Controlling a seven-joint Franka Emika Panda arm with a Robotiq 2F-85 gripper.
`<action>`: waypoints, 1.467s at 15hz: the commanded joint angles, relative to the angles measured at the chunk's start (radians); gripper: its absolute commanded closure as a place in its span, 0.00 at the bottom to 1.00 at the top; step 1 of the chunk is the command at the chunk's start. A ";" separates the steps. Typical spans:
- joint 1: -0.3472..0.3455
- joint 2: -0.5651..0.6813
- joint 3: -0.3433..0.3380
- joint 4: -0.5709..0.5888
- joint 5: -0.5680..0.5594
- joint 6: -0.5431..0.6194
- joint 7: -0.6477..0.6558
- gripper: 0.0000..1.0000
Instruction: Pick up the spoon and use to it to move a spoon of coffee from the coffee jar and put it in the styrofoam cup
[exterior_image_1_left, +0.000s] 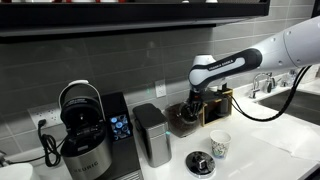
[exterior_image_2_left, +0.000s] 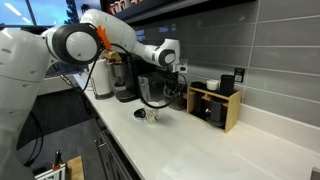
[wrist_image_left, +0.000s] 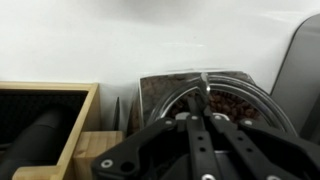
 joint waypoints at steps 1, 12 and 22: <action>-0.054 -0.003 0.030 0.000 0.110 -0.024 -0.043 0.99; -0.129 -0.017 0.062 -0.009 0.342 -0.036 -0.100 0.99; -0.201 -0.083 0.071 -0.055 0.481 -0.126 -0.206 0.99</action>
